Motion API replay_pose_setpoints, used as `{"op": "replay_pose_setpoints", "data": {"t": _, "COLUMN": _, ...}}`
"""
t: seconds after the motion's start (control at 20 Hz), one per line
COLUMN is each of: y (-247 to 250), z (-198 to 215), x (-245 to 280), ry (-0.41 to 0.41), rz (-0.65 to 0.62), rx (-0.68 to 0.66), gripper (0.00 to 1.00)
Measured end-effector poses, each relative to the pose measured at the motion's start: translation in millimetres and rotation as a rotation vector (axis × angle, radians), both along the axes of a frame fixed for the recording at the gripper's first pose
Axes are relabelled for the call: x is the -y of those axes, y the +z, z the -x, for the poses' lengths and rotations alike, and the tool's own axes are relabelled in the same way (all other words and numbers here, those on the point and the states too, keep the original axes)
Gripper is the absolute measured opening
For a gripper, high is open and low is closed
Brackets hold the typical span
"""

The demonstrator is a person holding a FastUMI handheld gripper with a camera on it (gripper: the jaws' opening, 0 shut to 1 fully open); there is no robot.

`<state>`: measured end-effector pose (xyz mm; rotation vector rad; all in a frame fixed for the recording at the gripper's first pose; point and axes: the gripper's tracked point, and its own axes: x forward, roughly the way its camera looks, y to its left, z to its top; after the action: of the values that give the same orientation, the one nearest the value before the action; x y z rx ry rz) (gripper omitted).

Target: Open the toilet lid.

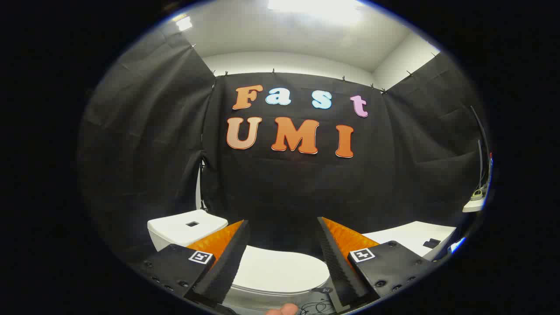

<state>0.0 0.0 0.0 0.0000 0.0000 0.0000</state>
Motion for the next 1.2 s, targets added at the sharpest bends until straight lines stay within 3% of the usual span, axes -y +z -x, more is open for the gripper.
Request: {"op": "replay_pose_setpoints", "data": {"t": 1.2, "y": 10.5, "z": 4.5, "x": 1.9, "ry": -0.009, "rz": -0.008, "rx": 0.009, "gripper": 0.98}}
